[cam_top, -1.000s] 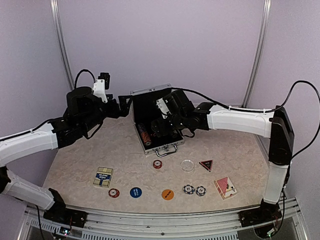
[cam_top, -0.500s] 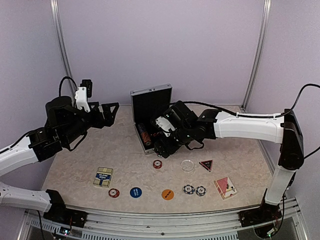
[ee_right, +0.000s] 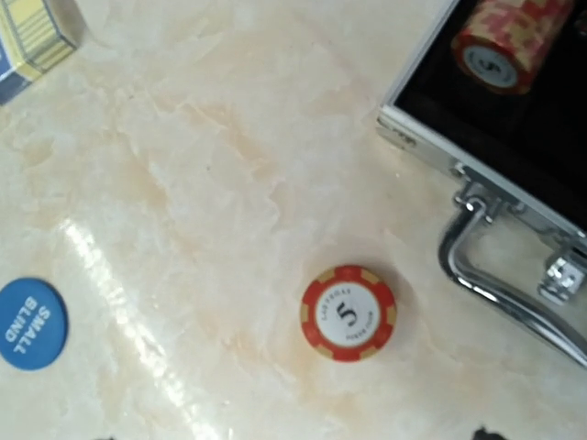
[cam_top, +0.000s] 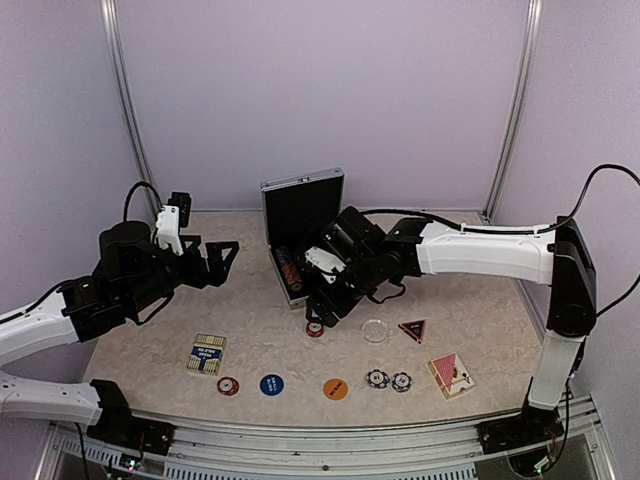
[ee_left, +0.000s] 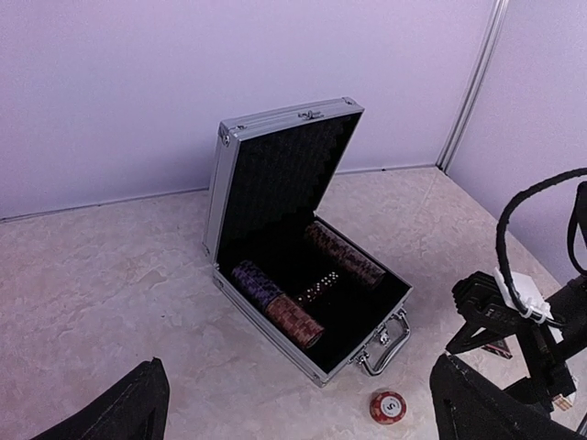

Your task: Pack up texas hold em set

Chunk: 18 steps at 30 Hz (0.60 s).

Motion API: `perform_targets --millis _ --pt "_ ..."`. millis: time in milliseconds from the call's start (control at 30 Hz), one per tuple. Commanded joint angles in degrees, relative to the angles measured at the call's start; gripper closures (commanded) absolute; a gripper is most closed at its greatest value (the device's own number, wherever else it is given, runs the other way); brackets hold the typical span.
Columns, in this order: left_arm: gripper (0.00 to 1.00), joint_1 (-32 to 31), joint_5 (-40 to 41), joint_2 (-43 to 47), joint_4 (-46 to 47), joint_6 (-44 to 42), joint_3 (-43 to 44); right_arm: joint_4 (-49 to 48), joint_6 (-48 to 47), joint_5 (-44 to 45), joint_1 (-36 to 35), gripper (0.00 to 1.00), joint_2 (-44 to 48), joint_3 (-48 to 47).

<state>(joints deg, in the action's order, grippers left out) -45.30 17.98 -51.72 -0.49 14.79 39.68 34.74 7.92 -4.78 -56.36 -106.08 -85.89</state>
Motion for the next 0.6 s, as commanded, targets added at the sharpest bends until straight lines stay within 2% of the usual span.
perform_targets --millis 0,200,567 --pt "0.01 0.3 -0.5 0.7 -1.9 0.2 0.7 4.5 -1.2 0.4 -0.3 0.17 -5.5 -4.6" --pt "0.01 0.3 0.8 0.5 -6.9 -2.4 2.8 7.9 -1.3 1.2 -0.3 0.17 -11.3 -9.2" --pt "0.01 0.7 -1.8 2.5 -3.1 -3.0 -2.2 10.6 -1.3 2.7 -0.1 0.16 -18.7 -14.4"
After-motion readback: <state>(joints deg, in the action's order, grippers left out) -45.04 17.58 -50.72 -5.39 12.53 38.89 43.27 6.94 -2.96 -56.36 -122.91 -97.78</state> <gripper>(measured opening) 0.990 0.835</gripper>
